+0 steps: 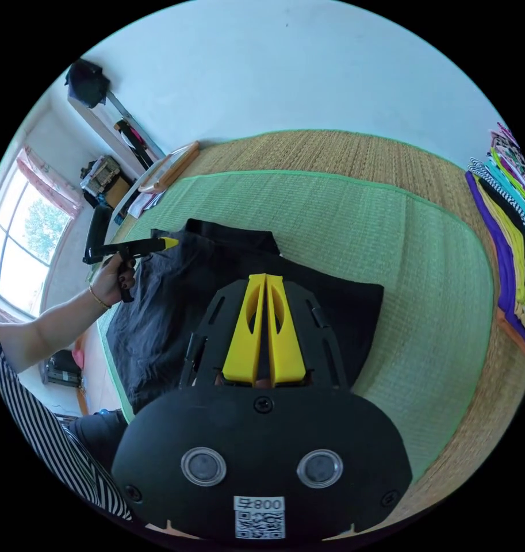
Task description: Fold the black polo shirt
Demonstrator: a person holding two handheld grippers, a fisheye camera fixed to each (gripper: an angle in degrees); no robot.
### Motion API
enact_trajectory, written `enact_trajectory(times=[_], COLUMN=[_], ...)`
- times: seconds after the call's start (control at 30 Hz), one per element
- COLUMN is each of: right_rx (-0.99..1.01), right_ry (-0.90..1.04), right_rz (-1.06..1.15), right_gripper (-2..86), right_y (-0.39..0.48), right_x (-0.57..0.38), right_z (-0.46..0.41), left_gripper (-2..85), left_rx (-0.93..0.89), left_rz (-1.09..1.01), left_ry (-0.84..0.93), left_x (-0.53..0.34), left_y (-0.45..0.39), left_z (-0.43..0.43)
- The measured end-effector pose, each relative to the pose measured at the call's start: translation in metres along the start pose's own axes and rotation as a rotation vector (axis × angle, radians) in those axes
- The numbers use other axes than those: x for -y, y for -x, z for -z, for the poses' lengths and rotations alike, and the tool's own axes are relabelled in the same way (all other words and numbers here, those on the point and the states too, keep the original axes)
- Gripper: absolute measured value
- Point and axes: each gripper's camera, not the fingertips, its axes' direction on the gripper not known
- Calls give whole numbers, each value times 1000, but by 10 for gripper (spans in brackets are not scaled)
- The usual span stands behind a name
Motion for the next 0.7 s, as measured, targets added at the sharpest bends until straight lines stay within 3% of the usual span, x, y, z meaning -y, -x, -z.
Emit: enact_trajectory(times=[0.33,0.53,0.7], right_rx=[-6,37,40], right_ry=[133,93,59], right_rz=[29,-7,-19], right_gripper=[1,1,1], right_y=[28,27,35], right_x=[40,30,20], right_z=[-45,-30,-13], left_gripper=[1,1,0], left_rx=[22,58,155], left_rz=[69,50,150], left_ry=[-7,-80,-71], left_x=[-27,-55,-83], left_y=[22,26,60], left_z=[16,58,79])
